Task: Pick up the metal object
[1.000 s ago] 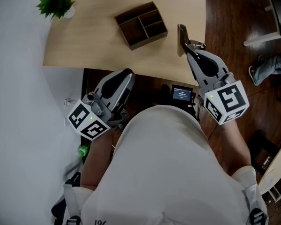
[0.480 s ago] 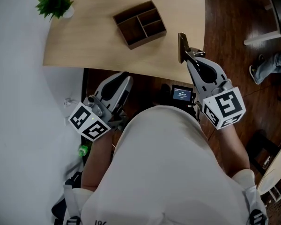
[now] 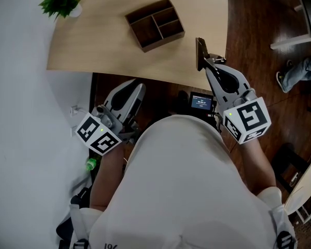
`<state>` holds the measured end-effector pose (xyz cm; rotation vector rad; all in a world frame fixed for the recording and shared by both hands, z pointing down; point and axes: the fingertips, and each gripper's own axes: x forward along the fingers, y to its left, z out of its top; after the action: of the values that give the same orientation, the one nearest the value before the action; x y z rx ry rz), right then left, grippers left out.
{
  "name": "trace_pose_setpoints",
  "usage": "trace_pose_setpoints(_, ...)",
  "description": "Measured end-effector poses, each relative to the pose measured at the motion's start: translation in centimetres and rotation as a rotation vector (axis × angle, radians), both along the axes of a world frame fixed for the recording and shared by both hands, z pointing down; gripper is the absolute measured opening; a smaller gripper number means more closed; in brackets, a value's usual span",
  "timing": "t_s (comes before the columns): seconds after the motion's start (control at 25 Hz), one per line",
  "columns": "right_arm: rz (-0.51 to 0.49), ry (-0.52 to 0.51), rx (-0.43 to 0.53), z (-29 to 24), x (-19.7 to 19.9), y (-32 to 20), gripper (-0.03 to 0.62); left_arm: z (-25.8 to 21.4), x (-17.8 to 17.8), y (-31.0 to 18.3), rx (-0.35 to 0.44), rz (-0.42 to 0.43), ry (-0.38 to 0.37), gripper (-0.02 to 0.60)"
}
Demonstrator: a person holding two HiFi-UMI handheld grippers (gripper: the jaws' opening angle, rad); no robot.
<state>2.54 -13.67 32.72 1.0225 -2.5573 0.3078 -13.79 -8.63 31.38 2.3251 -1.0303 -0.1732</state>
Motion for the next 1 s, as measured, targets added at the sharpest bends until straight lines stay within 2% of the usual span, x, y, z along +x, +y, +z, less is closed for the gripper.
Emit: trace_pose_setpoints(1.0,-0.026,0.017,0.009,-0.05,-0.95,-0.35,0.005,-0.25,0.47,0.23,-0.002,0.020,0.011,0.017)
